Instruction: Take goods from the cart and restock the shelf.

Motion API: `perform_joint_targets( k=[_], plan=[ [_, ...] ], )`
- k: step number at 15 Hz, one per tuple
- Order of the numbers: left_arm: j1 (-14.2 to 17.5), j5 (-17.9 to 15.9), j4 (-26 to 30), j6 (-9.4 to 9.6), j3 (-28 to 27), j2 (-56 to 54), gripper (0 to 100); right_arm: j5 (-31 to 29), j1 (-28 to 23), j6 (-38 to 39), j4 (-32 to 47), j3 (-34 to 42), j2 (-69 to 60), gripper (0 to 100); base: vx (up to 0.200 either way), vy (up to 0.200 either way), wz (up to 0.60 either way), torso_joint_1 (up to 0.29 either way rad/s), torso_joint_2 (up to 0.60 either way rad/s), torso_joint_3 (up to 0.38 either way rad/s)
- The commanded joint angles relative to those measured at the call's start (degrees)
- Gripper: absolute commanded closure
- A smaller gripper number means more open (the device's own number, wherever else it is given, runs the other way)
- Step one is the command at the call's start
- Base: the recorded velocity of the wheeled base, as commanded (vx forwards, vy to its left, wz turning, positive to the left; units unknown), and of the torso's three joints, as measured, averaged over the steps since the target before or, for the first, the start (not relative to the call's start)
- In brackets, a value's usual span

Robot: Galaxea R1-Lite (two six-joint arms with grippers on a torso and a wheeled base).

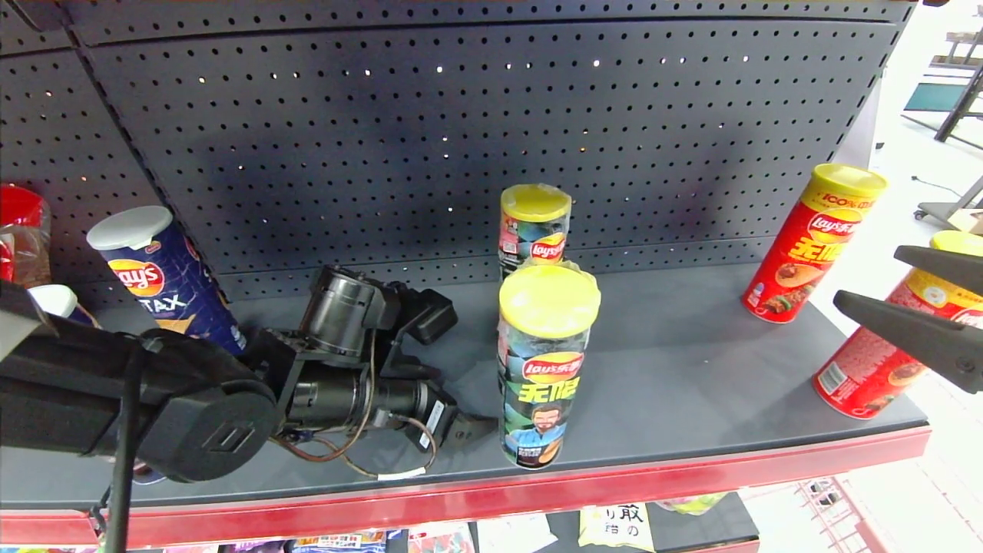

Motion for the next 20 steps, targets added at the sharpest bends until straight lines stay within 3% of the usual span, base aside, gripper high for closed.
perform_joint_targets(
  k=[1, 7, 9, 11, 14, 15, 16, 17, 18, 19, 20],
  plan=[
    [-0.12, 0.00, -0.03, -0.01, -0.19, 0.38, 0, 0.03, -0.04, 0.03, -0.01, -0.01, -0.04, 0, 0.000, 0.000, 0.00, 0.000, 0.00, 0.000],
    [0.15, 0.97, -0.03, -0.45, 1.66, -3.40, 0, 0.12, 0.04, -0.14, -0.01, 4.30, -2.50, 0, 0.000, 0.000, 0.00, 0.000, 0.00, 0.000],
    [1.29, 1.15, -0.03, -2.38, 5.79, -12.46, 0, 0.12, -0.04, -0.58, 0.25, 8.25, -6.19, 0, 0.000, 0.000, 0.00, 0.000, 0.00, 0.000],
    [3.57, 0.97, 0.41, -2.73, 9.13, -22.21, 0, 0.03, -0.04, -1.38, 2.18, 10.98, -10.32, 0, 0.000, 0.000, 0.00, 0.000, 0.00, 0.000],
    [5.42, 1.06, 2.87, -3.52, 21.96, -43.74, 0, -0.58, -4.44, -1.90, 11.85, 11.86, -19.81, 0, 0.000, 0.000, 0.00, 0.000, 0.00, 0.000],
    [7.53, 1.59, 6.56, -3.61, 25.65, -51.74, 0, -1.11, -7.43, -1.90, 16.25, 11.15, -23.15, 0, 0.000, 0.000, 0.00, 0.000, 0.00, 0.000],
    [11.75, 3.08, 14.91, -3.61, 27.76, -62.03, 0, -2.34, -11.12, -1.90, 22.05, 10.10, -27.46, 0, 0.000, 0.000, 0.00, 0.000, 0.00, 0.000],
    [15.53, 3.96, 25.81, -4.05, 26.88, -70.90, 0, -4.36, -14.55, -1.90, 27.41, 9.22, -31.41, 0, 0.000, 0.000, 0.00, 0.000, 0.00, 0.000],
    [17.20, 3.96, 32.22, -4.58, 25.47, -74.95, 0, -5.42, -16.22, -1.81, 30.05, 8.87, -33.61, 0, 0.000, 0.000, 0.00, 0.000, 0.00, 0.000],
    [20.19, 4.31, 45.49, -5.11, 22.05, -81.80, 0, -7.35, -19.12, -1.81, 35.41, 8.78, -38.01, 0, 0.000, 0.000, 0.00, 0.000, 0.00, 0.000],
    [22.29, 5.89, 51.56, -5.11, 20.46, -84.79, 0, -8.14, -20.43, -1.90, 38.31, 8.69, -39.94, 0, 0.000, 0.000, 0.00, 0.000, 0.00, 0.000]
  ],
)
